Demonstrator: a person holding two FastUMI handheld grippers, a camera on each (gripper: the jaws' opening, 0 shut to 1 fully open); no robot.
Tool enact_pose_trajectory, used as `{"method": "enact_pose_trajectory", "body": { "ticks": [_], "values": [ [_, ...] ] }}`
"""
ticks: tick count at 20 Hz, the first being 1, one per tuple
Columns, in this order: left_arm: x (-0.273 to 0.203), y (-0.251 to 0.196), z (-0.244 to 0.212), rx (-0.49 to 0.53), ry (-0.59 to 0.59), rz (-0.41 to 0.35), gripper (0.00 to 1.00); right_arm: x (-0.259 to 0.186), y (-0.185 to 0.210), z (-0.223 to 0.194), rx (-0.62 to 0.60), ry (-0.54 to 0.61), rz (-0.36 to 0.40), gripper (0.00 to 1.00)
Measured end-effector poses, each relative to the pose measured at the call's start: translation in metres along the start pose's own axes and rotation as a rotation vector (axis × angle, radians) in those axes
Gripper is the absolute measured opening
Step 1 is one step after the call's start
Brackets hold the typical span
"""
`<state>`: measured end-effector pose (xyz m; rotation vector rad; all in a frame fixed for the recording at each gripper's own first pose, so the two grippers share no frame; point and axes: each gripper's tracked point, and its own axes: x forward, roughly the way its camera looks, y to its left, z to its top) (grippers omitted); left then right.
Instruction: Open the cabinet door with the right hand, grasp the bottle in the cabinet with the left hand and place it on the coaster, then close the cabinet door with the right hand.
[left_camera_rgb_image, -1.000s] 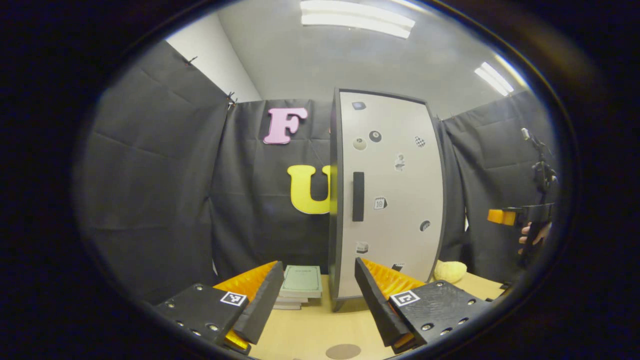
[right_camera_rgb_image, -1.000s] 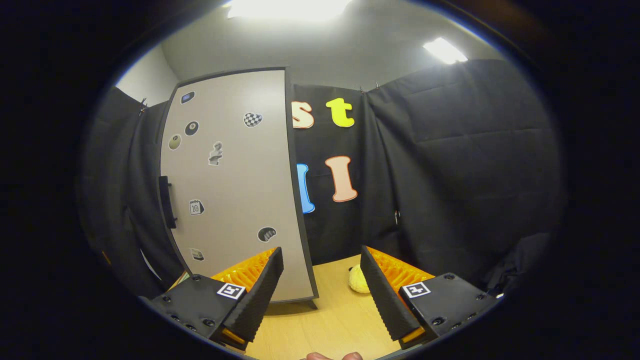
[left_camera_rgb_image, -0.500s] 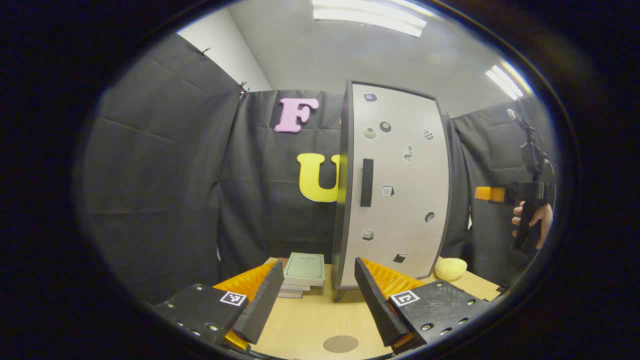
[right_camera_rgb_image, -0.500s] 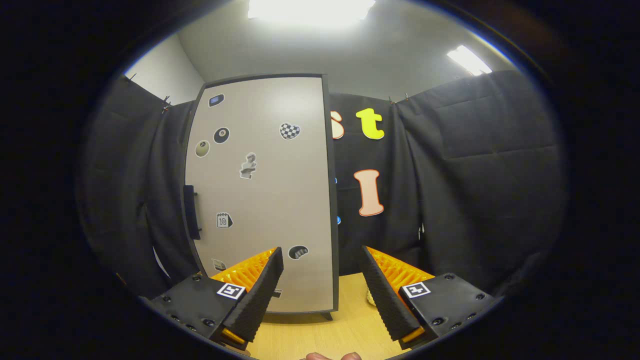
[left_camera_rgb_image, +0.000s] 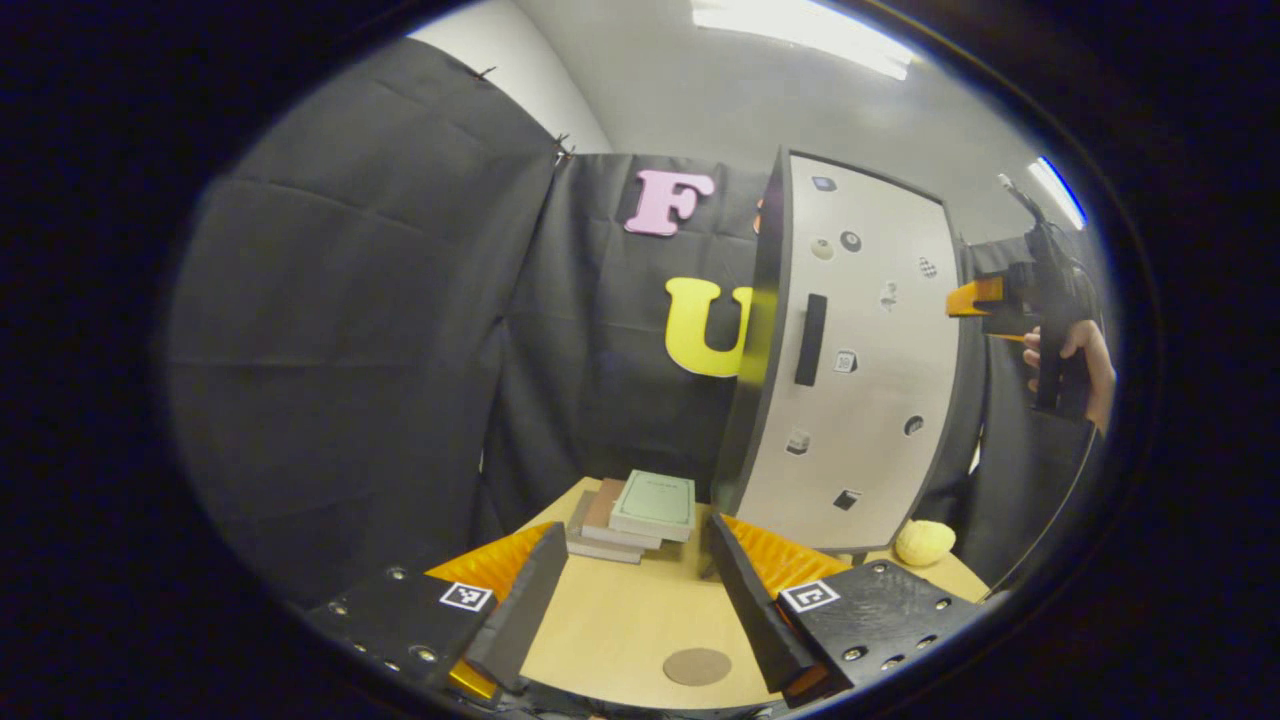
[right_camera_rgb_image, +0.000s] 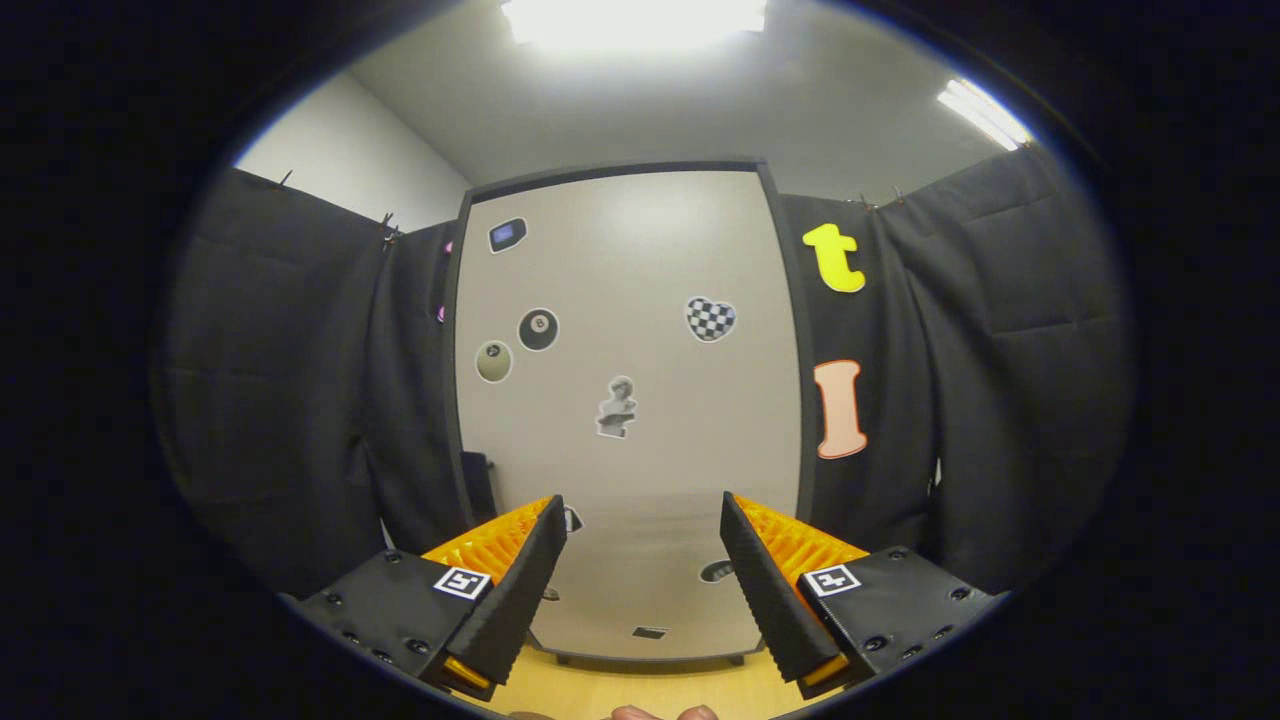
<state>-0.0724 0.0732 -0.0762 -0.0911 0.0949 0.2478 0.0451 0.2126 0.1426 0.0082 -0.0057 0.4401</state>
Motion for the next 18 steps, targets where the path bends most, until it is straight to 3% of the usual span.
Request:
{"method": "enact_pose_trajectory", "body": {
  "ticks": [3, 10, 15, 17, 18],
  "values": [
    [-0.003, 0.028, 0.002, 0.051, -0.010, 0.064, 0.86, 0.019, 0.034, 0.018, 0.002, 0.020, 0.071, 0.98],
    [-0.007, 0.073, 0.007, 0.107, -0.016, 0.165, 0.89, 0.063, 0.093, 0.022, 0.012, 0.053, 0.142, 0.98],
    [-0.004, 0.091, 0.013, 0.129, -0.022, 0.201, 0.87, 0.094, 0.117, 0.006, -0.036, 0.088, 0.139, 0.98],
    [-0.003, 0.095, 0.014, 0.129, -0.022, 0.212, 0.90, 0.106, 0.122, -0.003, -0.057, 0.105, 0.135, 0.98],
    [-0.003, 0.096, 0.016, 0.131, -0.022, 0.216, 0.87, 0.110, 0.123, -0.007, -0.072, 0.113, 0.130, 0.98]
  ]
}}
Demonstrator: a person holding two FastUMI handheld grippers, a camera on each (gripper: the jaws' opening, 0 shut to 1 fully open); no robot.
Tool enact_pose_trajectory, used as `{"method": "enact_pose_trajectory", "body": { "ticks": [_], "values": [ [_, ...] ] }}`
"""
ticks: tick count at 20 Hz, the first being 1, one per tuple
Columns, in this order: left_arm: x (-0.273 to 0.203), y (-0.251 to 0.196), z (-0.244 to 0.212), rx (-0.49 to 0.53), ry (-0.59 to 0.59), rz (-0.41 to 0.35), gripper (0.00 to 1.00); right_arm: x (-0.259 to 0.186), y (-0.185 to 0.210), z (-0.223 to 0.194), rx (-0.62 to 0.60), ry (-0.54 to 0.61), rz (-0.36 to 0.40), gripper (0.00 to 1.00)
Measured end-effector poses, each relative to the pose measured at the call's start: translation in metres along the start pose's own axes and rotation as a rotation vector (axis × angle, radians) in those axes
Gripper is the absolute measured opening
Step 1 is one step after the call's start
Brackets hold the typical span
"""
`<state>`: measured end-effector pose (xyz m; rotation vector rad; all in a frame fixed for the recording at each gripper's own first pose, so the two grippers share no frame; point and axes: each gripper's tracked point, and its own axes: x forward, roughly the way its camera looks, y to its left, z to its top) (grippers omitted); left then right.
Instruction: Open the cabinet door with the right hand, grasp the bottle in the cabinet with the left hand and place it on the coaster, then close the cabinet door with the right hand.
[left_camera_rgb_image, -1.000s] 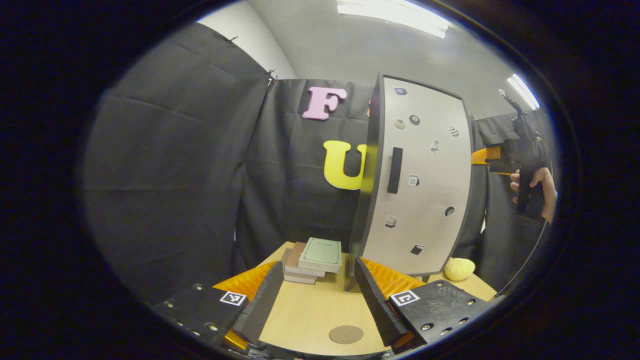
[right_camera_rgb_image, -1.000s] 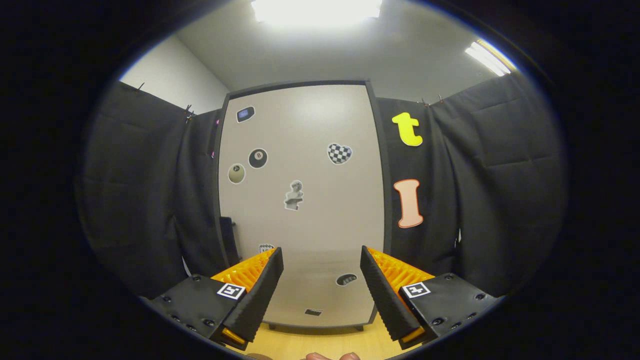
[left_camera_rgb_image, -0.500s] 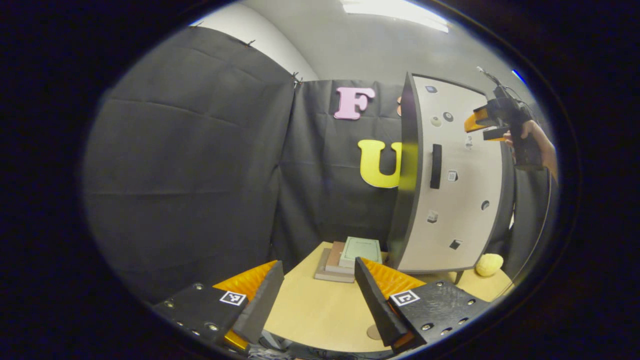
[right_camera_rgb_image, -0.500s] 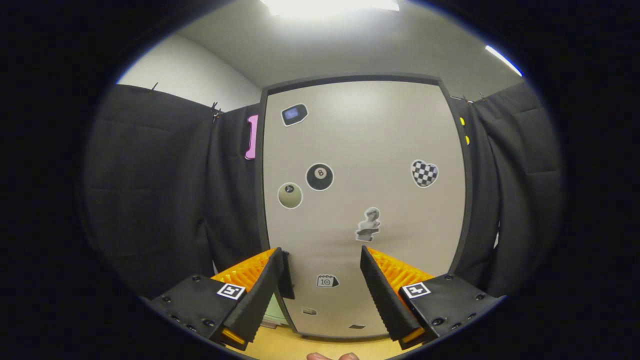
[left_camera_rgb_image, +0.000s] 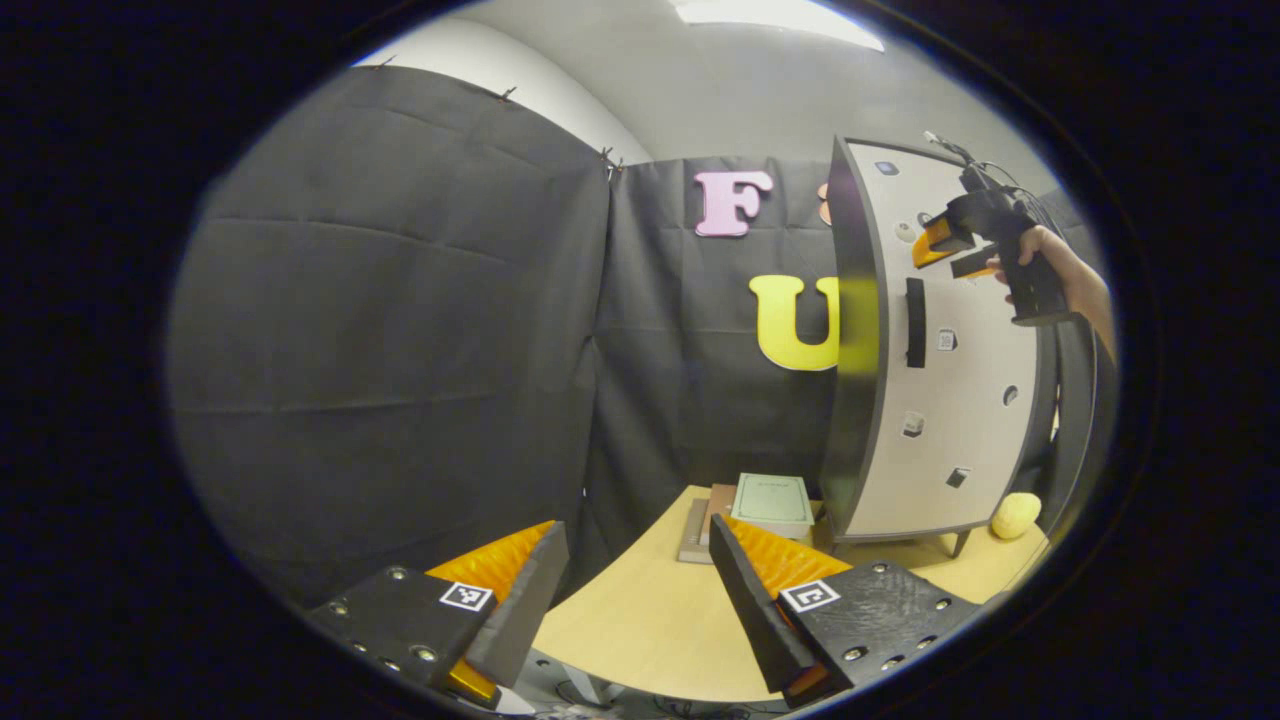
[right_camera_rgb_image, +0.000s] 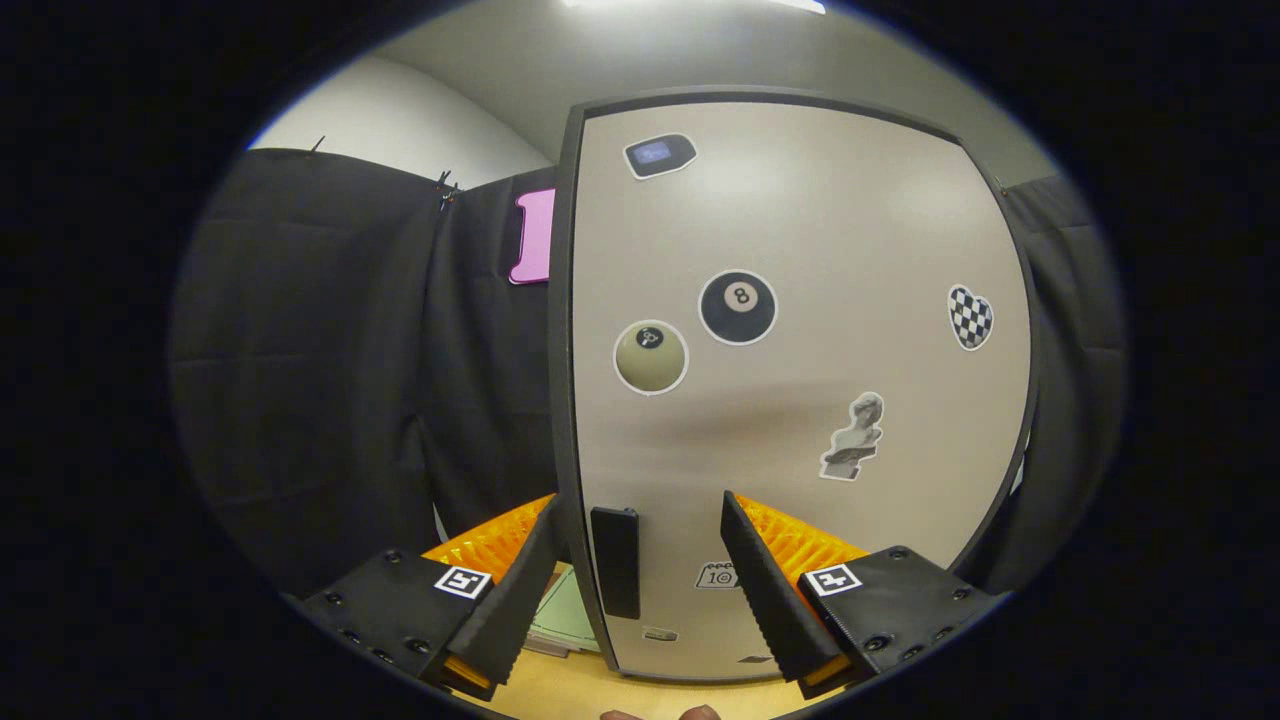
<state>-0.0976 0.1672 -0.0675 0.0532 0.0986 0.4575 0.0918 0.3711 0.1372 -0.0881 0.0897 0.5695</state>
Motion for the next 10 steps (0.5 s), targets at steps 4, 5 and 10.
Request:
{"method": "enact_pose_trajectory", "body": {
  "ticks": [4, 5, 10],
  "values": [
    [0.006, 0.011, 0.001, 0.027, 0.002, 0.028, 0.89, 0.017, 0.007, -0.013, 0.017, 0.032, -0.004, 0.93],
    [0.006, 0.013, 0.002, 0.030, 0.000, 0.030, 0.89, 0.021, 0.007, -0.016, 0.032, 0.044, -0.016, 0.92],
    [0.011, 0.021, 0.004, 0.021, -0.002, 0.039, 0.87, 0.038, 0.014, -0.025, 0.060, 0.076, -0.030, 0.63]
  ]
}}
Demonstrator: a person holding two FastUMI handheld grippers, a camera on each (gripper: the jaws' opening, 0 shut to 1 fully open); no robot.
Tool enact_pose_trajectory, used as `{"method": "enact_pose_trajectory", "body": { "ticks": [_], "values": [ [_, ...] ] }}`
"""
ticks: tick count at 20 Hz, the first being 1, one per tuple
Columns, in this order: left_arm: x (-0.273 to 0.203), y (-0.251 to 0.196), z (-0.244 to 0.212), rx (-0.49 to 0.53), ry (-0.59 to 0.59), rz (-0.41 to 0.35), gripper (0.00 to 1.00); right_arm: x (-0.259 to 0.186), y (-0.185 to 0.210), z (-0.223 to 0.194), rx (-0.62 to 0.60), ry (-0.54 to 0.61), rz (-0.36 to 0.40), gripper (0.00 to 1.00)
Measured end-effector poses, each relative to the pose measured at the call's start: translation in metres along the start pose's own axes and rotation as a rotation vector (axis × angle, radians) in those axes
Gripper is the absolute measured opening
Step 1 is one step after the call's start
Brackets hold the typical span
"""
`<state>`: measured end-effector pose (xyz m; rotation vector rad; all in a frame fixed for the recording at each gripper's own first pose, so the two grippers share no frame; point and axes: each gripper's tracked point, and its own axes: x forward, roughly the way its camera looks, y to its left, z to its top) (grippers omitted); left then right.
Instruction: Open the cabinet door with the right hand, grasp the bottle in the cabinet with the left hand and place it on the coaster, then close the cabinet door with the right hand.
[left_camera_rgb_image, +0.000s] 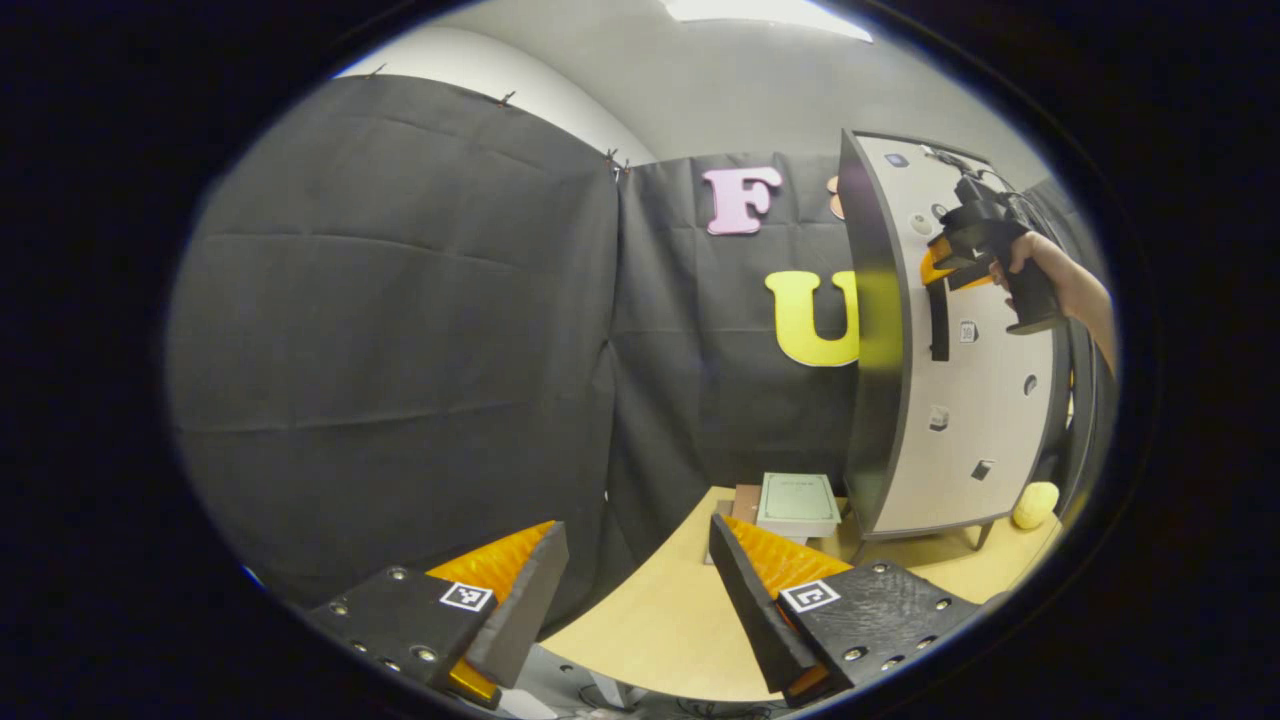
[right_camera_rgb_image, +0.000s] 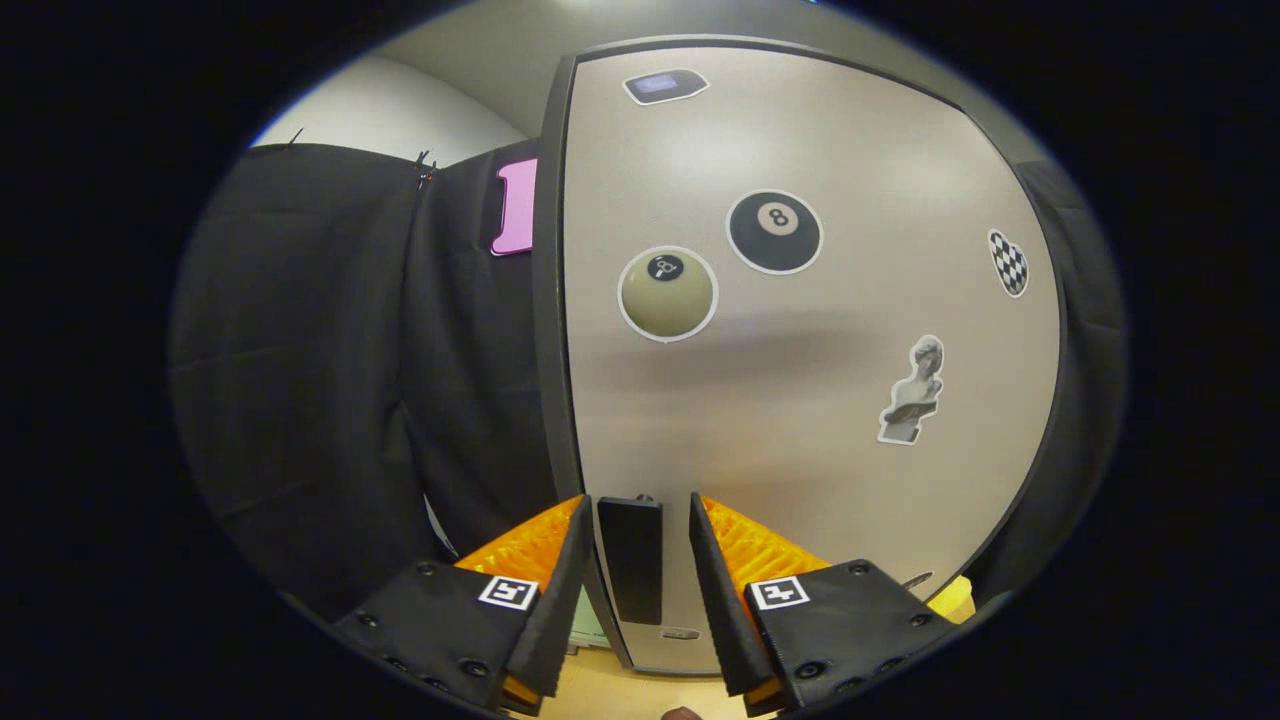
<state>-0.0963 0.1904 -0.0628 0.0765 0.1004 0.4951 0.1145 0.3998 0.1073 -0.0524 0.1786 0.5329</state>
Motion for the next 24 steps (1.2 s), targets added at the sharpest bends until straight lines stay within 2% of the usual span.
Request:
{"method": "enact_pose_trajectory", "body": {
  "ticks": [1, 4, 6, 7, 10, 11, 12, 13, 16, 20, 24],
  "values": [
    [0.001, -0.001, -0.001, -0.008, 0.001, -0.001, 0.87, 0.002, 0.000, -0.001, -0.001, 0.001, -0.003, 0.52],
    [0.002, -0.001, -0.004, -0.010, 0.003, -0.003, 0.87, 0.010, 0.006, -0.010, 0.025, 0.035, 0.001, 0.51],
    [0.004, 0.003, -0.005, 0.004, 0.002, 0.007, 0.88, 0.014, 0.003, -0.015, 0.058, 0.048, -0.026, 0.51],
    [0.003, 0.005, -0.005, 0.006, 0.003, 0.014, 0.87, 0.013, 0.003, -0.013, 0.068, 0.050, -0.027, 0.38],
    [-0.002, 0.009, -0.006, -0.014, 0.014, 0.021, 0.87, 0.014, 0.001, -0.014, 0.028, 0.032, -0.047, 0.37],
    [-0.004, 0.011, -0.011, -0.024, 0.020, 0.023, 0.87, 0.012, 0.002, -0.013, 0.017, 0.026, -0.047, 0.31],
    [-0.007, 0.013, -0.014, -0.033, 0.028, 0.026, 0.87, 0.013, 0.002, -0.014, 0.018, 0.027, -0.043, 0.31],
    [-0.008, 0.015, -0.017, -0.040, 0.037, 0.031, 0.88, 0.015, 0.002, -0.014, 0.028, 0.021, -0.034, 0.27],
    [-0.014, 0.017, -0.021, -0.048, 0.049, 0.042, 0.88, 0.013, 0.001, -0.014, 0.033, -0.005, 0.009, 0.22],
    [-0.016, 0.009, -0.022, -0.040, 0.050, 0.034, 0.89, 0.007, 0.001, -0.014, 0.000, -0.024, 0.040, 0.22],
    [-0.027, -0.006, -0.018, -0.022, 0.044, 0.013, 0.88, -0.014, 0.004, -0.014, 0.001, -0.030, 0.103, 0.22]
  ]
}}
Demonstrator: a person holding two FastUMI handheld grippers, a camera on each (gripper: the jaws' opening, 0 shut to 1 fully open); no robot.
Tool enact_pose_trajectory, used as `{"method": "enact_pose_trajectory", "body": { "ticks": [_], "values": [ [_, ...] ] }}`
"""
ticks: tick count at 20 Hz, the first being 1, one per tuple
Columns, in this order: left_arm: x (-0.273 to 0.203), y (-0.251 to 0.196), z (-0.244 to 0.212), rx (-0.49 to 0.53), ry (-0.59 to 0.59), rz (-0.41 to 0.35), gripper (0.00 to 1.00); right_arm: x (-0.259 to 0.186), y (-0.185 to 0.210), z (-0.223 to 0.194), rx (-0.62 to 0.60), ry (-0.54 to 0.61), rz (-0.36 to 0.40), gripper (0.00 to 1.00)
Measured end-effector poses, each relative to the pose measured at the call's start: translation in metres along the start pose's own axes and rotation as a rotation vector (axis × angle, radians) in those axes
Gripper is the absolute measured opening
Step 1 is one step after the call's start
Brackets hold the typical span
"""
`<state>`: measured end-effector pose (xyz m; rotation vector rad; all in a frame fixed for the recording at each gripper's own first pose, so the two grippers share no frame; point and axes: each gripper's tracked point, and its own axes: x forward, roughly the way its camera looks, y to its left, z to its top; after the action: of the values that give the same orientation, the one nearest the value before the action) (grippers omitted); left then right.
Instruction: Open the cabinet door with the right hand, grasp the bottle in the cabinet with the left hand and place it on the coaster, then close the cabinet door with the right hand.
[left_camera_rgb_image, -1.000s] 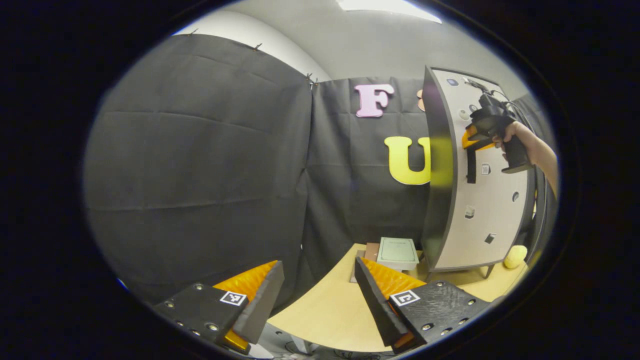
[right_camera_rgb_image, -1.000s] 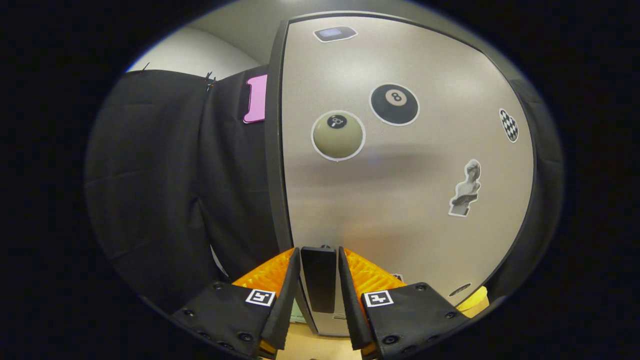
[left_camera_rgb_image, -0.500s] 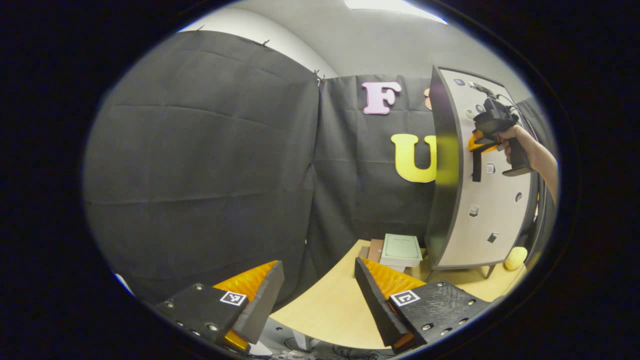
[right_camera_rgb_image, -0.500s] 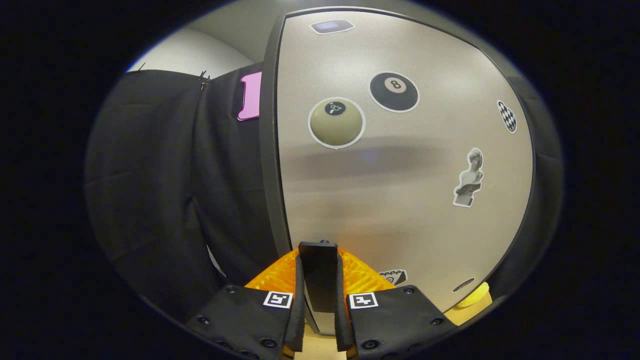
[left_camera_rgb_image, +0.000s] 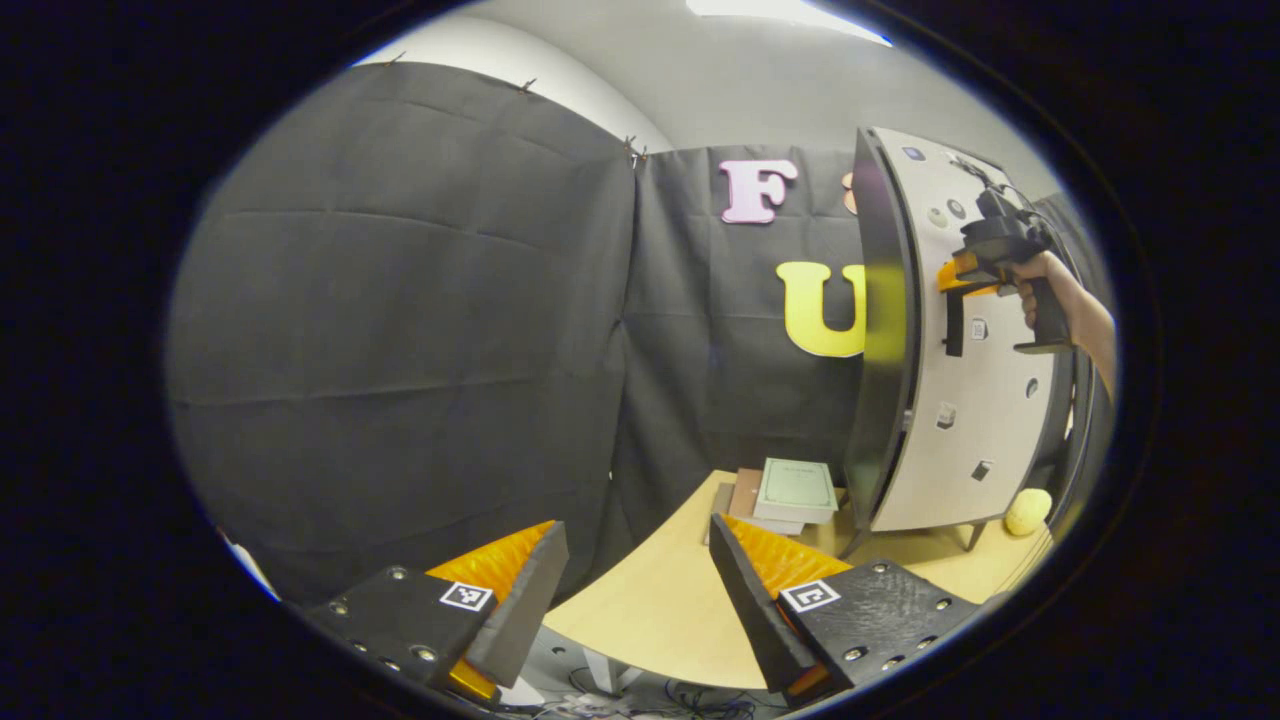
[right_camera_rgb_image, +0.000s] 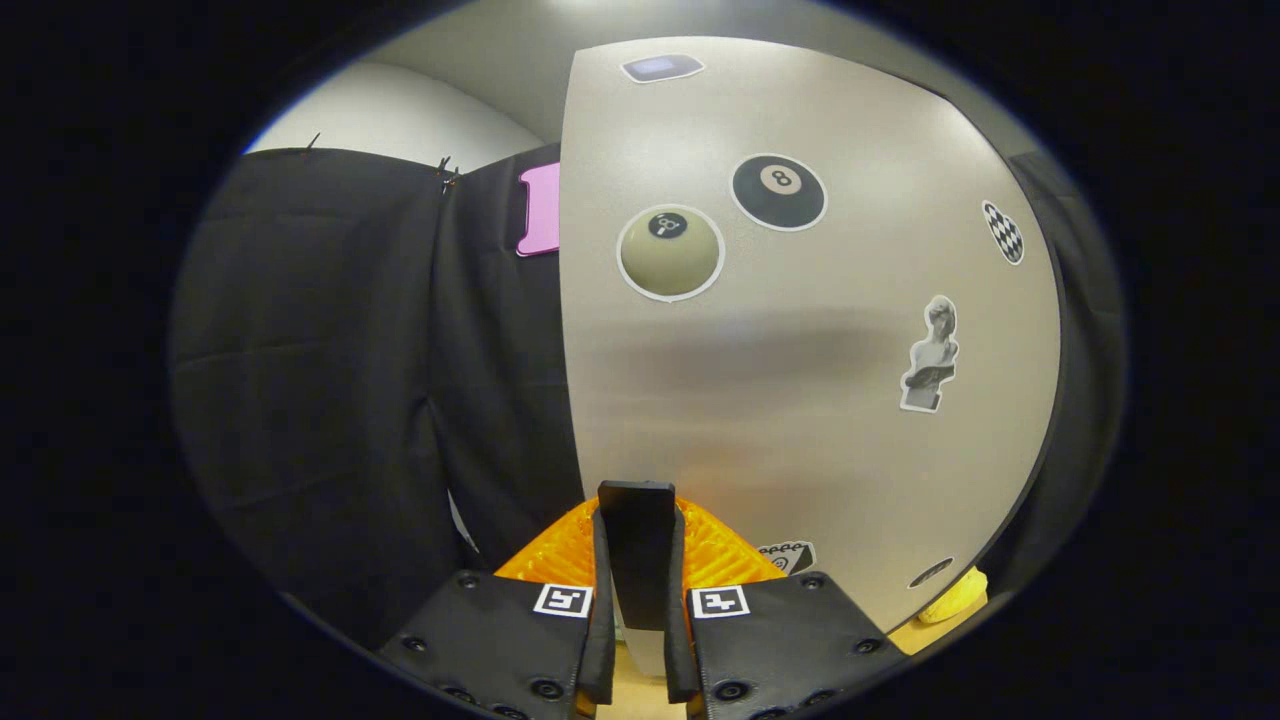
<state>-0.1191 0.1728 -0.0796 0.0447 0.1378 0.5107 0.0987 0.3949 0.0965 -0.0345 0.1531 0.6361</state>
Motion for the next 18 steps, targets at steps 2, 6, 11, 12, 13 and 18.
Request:
{"method": "enact_pose_trajectory", "body": {
  "ticks": [2, 6, 11, 12, 13, 18],
  "values": [
    [-0.009, -0.008, -0.002, 0.002, 0.001, -0.006, 0.88, -0.011, 0.002, 0.002, -0.006, -0.010, 0.029, 0.22],
    [-0.021, -0.028, -0.012, 0.004, 0.022, -0.035, 0.88, -0.021, -0.001, -0.003, -0.012, -0.010, 0.085, 0.22],
    [-0.033, -0.050, -0.017, 0.011, 0.034, -0.063, 0.88, -0.035, -0.004, -0.004, -0.013, -0.025, 0.144, 0.22],
    [-0.033, -0.054, -0.015, 0.007, 0.028, -0.067, 0.88, -0.037, -0.005, -0.004, -0.013, -0.025, 0.153, 0.22],
    [-0.032, -0.060, -0.013, 0.006, 0.025, -0.079, 0.87, -0.039, -0.007, -0.004, -0.011, -0.026, 0.160, 0.22],
    [-0.036, -0.075, -0.006, 0.039, 0.005, -0.105, 0.87, -0.047, -0.013, -0.006, -0.003, -0.043, 0.181, 0.22]
  ]
}}
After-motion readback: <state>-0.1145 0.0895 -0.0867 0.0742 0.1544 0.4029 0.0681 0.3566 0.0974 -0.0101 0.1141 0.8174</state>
